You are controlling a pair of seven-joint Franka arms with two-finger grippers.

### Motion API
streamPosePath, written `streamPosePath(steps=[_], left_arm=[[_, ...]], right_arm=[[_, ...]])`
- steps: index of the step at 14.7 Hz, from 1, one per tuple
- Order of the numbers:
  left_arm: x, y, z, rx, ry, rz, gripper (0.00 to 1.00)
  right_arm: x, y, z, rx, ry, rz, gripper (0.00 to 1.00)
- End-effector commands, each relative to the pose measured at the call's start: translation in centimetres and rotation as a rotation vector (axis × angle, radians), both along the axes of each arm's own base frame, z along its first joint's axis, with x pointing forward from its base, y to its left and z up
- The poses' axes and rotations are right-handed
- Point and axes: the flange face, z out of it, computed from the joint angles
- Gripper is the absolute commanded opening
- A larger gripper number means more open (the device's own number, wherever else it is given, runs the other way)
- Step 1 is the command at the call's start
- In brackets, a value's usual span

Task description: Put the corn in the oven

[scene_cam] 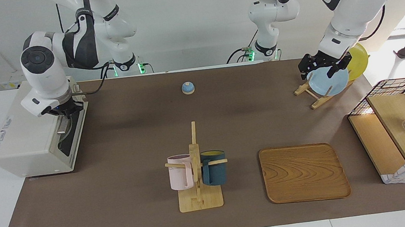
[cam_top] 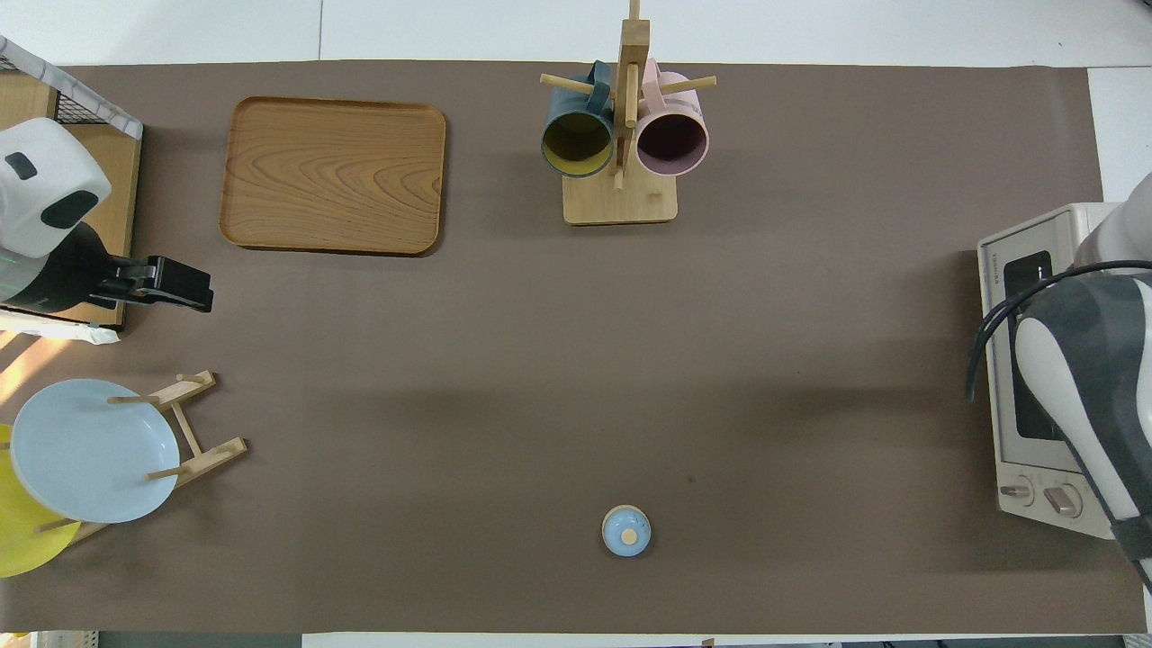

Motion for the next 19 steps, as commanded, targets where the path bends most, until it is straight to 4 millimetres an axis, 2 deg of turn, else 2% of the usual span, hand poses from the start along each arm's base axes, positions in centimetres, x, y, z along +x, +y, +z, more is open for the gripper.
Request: streamPosePath(steps=[1, 2, 3, 4, 5, 6, 8, 12, 14, 16, 17, 19], left_arm=[[-0.6, 0.4, 0.4, 0.018, -0.016, -0.003, 1.0], [-0.6, 0.4, 0.3, 0.018, -0.015, -0.003, 1.0], [-0.6, 0.4, 0.3, 0.018, -0.015, -0.003, 1.0], [-0.6, 0.4, 0.3, 0.018, -0.015, -0.003, 1.0], [-0.6, 0.4, 0.4, 0.018, -0.016, -0.003, 1.0], [-0.6, 0.4, 0.3, 0.018, -0.015, -0.003, 1.0], [-0.7, 0.3, 0.3, 0.018, -0.015, -0.005, 1.0], [-0.6, 0.4, 0.3, 0.018, -0.015, -0.003, 1.0], [-0.6, 0.4, 0.3, 0.018, -0.015, -0.003, 1.0], [-0.6, 0.4, 0.4, 0.018, -0.016, -0.003, 1.0], [-0.7, 0.3, 0.3, 0.018, -0.015, -0.005, 1.0], [-0.6, 0.4, 0.3, 0.018, -0.015, -0.003, 1.0]], right_arm=[[0.2, 0.8, 4.5, 0.082, -0.015, -0.004, 0.0], [0.2, 1.1, 4.7, 0.103, -0.019, -0.007, 0.06], [0.3, 1.5, 4.9, 0.146, -0.029, -0.015, 0.18], [0.7, 2.1, 5.4, 0.2, -0.048, -0.027, 0.36], [1.1, 2.5, 5.9, 0.234, -0.059, -0.031, 0.78], [1.4, 2.7, 6.3, 0.253, -0.068, -0.032, 1.0], [1.6, 3.2, 6.6, 0.281, -0.069, -0.044, 1.0], [1.7, 5.5, 9.0, 0.269, -0.057, -0.006, 1.0], [2.3, 5.7, 8.3, 0.278, -0.057, -0.011, 1.0], [2.0, 8.1, 8.9, 0.265, -0.06, 0.015, 1.0], [2.0, 7.6, 8.9, 0.26, -0.061, 0.002, 1.0], [1.8, 8.4, 9.0, 0.257, -0.066, 0.004, 1.0]])
